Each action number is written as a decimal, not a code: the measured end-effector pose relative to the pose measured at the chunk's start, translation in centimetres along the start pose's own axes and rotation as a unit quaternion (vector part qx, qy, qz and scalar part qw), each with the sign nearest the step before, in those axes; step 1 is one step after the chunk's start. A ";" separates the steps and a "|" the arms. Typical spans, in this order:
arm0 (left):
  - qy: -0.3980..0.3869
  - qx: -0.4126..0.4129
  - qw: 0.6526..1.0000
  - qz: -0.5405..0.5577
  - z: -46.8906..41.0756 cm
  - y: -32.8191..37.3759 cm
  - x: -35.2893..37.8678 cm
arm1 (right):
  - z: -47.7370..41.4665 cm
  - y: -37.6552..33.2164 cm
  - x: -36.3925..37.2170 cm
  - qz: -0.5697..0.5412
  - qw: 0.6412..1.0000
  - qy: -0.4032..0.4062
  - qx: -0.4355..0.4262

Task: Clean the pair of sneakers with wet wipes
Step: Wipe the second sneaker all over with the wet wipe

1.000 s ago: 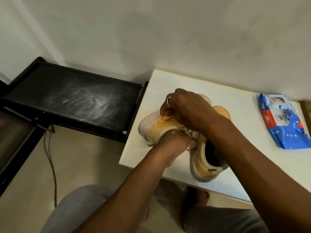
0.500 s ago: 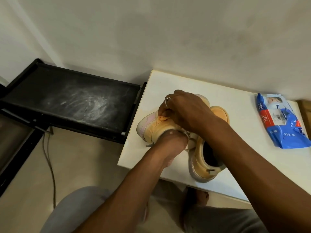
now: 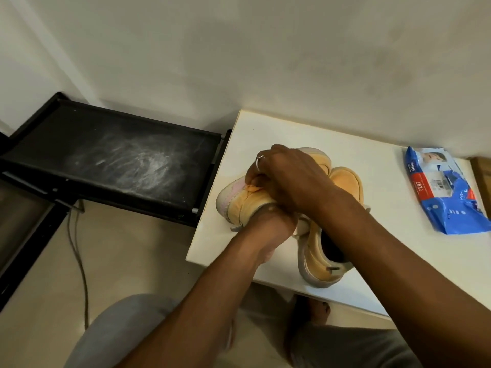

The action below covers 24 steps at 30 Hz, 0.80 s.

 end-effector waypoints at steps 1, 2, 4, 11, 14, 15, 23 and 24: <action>0.009 -0.011 1.000 0.006 -0.4 -0.3 -0.2 | 0.0 0.8 -0.2 0.012 1.000 0.009 0.020; 0.007 -0.004 0.999 0.031 -0.3 -0.5 -0.2 | 0.1 1.9 -0.5 0.024 0.998 0.022 0.048; 0.006 0.026 0.999 0.017 -0.1 -0.2 -0.1 | 0.4 4.3 -1.3 0.033 0.991 0.050 0.118; -0.008 0.037 0.993 -0.115 0.4 0.2 0.8 | 1.0 6.6 -2.7 -0.002 0.980 0.087 0.182; -0.016 0.053 0.991 -0.126 0.7 0.4 1.2 | 2.1 8.0 -3.4 -0.025 0.976 0.096 0.196; -0.012 0.062 0.991 -0.116 0.8 0.6 1.0 | 2.4 8.2 -3.4 -0.027 0.976 0.093 0.197; -0.015 0.072 0.972 -0.222 0.1 1.2 2.4 | 1.8 6.4 -2.0 -0.029 0.981 0.058 0.182; -0.016 0.079 0.969 -0.232 0.1 1.3 2.6 | 1.4 5.2 -1.5 -0.031 0.986 0.047 0.158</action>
Point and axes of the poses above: each hand's wrist, its own z-axis away from the middle knuckle, its own x-axis out of the palm, y = z × x, the point moved 10 cm from there along -z, towards the middle knuckle, and after that the axes turned 5 degrees about -y, right-handed, at the moved point
